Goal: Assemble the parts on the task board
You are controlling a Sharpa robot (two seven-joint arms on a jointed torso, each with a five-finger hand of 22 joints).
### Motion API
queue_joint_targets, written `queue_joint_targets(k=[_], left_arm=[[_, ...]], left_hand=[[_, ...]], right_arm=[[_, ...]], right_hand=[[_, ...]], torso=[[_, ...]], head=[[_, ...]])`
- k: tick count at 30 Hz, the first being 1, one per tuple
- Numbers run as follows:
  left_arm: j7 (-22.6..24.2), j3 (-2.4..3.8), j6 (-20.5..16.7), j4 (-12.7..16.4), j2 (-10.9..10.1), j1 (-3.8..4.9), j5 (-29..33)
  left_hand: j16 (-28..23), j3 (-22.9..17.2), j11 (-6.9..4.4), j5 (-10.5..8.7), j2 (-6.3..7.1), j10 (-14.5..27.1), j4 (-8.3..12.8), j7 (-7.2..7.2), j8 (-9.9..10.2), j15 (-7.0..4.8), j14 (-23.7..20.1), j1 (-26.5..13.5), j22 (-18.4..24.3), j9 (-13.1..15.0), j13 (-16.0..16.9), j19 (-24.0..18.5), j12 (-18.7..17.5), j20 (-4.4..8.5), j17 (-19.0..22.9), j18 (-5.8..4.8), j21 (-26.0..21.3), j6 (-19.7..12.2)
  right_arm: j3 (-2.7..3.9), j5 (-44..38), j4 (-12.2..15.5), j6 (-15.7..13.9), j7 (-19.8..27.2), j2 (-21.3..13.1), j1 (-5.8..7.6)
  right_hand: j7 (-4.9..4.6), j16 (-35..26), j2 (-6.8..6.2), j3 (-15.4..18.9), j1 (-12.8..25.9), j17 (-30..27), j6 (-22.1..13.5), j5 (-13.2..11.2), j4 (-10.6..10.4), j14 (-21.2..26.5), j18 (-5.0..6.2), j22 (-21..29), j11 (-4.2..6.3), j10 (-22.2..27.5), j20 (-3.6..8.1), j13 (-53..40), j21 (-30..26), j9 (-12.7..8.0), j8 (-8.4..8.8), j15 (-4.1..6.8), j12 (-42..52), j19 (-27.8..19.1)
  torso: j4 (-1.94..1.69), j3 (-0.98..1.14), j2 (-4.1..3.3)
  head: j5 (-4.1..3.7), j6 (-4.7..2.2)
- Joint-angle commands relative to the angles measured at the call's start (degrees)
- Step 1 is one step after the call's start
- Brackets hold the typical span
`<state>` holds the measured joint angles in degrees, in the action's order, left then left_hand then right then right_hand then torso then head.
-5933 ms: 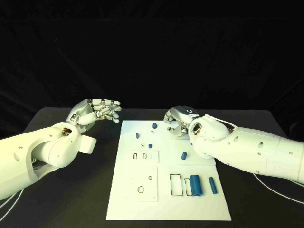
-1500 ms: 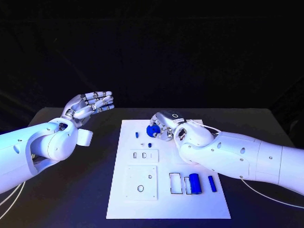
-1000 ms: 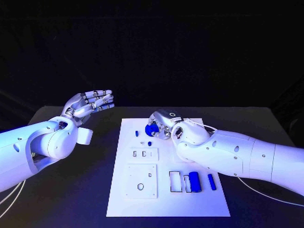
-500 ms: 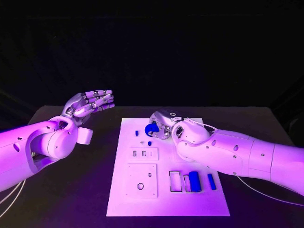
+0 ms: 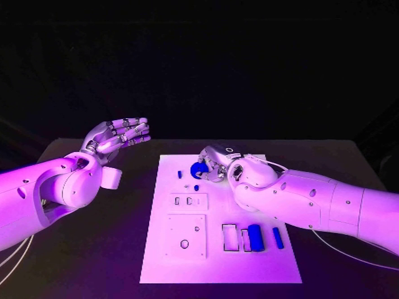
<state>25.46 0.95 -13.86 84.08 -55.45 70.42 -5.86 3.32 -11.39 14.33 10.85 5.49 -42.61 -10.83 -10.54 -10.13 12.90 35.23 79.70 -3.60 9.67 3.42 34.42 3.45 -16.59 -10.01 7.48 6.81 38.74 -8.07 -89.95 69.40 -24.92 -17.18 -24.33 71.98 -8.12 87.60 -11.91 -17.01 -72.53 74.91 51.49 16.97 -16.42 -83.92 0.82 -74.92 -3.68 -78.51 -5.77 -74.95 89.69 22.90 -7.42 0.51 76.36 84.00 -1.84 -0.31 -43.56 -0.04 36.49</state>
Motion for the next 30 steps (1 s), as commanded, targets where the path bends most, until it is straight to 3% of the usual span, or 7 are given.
queue_joint_targets(k=[1,11,19,26,30], left_arm=[[0.3,0.05,1.0,0.2,0.0,0.10,0.2],[0.3,0.05,0.9,0.2,-0.1,0.10,0.2],[0.3,0.05,0.9,0.2,-0.2,0.10,0.2],[0.3,0.05,0.9,0.2,-0.4,0.09,0.2],[0.3,0.04,0.9,0.1,-0.4,0.09,0.2]], left_hand=[[0.1,0.0,-0.02,0.26,0.06,-0.5,0.4,-5.81,-0.2,0.08,0.0,0.6,-0.1,0.1,0.1,0.3,0.3,-0.08,0.0,-0.06,0.3,0.4],[0.1,0.0,-0.02,0.25,0.05,-0.5,0.4,-5.82,-0.3,0.07,0.1,0.6,-0.1,0.1,0.1,0.5,0.3,-0.08,0.1,-0.05,0.3,0.5],[0.1,0.0,-0.03,0.25,0.02,-0.6,0.4,-5.82,-0.3,0.07,0.2,0.6,-0.1,0.1,0.1,0.6,0.3,-0.08,0.1,-0.03,0.3,0.6],[0.1,0.0,-0.03,0.25,0.01,-0.6,0.4,-5.82,-0.3,0.07,0.2,0.6,-0.1,0.1,0.1,0.6,0.3,-0.08,0.1,-0.02,0.3,0.7],[0.1,0.0,-0.03,0.25,0.01,-0.6,0.4,-5.82,-0.3,0.07,0.2,0.6,-0.1,0.1,0.1,0.6,0.3,-0.08,0.1,-0.02,0.3,0.7]], right_arm=[[-0.09,0.4,0.1,1.9,0.1,-0.3,-0.09],[-0.16,0.7,0.5,4.0,-0.5,-1.5,-0.09],[-0.22,0.8,2.4,3.7,-0.5,-3.1,-0.10],[-0.19,0.6,5.9,-0.6,-1.2,-6.4,-0.09],[0.08,2.1,9.3,-4.1,-0.3,-10.3,0.33]], right_hand=[[-0.01,0.2,0.32,-0.2,-0.3,10.9,0.7,0.3,0.1,-5.1,-0.82,-15.1,0.16,-0.6,-0.08,-3.4,0.3,0.1,-0.47,-0.07,0.4,6.0],[0.06,0.3,0.27,-0.2,-0.1,11.0,1.1,0.3,0.0,-5.1,-0.82,-15.1,0.22,-1.1,-0.02,-3.9,0.3,0.1,-0.68,0.00,1.0,6.0],[0.12,0.3,0.27,-0.2,0.0,11.1,1.4,0.3,0.0,-5.2,-0.82,-15.1,0.27,-1.3,0.01,-4.1,0.3,0.1,-0.80,0.03,1.2,6.0],[0.18,0.3,0.38,-0.3,0.2,11.0,1.6,0.2,-0.1,-5.2,-0.82,-15.1,0.32,-1.4,0.06,-4.2,0.3,0.1,-0.93,0.08,1.4,6.0],[0.21,0.3,0.33,-0.4,0.0,11.0,1.6,0.3,0.0,-5.1,-0.82,-15.1,0.36,-1.3,0.08,-4.1,0.3,0.1,-0.92,0.11,1.2,6.0]], torso=[[-0.01,0.02,-0.04],[0.00,0.02,0.00],[-0.07,0.04,0.00],[0.00,0.04,0.03],[0.14,0.07,0.14]], head=[[-0.02,0.03],[-0.02,0.21],[-0.01,0.25],[0.02,0.23],[0.03,0.11]])
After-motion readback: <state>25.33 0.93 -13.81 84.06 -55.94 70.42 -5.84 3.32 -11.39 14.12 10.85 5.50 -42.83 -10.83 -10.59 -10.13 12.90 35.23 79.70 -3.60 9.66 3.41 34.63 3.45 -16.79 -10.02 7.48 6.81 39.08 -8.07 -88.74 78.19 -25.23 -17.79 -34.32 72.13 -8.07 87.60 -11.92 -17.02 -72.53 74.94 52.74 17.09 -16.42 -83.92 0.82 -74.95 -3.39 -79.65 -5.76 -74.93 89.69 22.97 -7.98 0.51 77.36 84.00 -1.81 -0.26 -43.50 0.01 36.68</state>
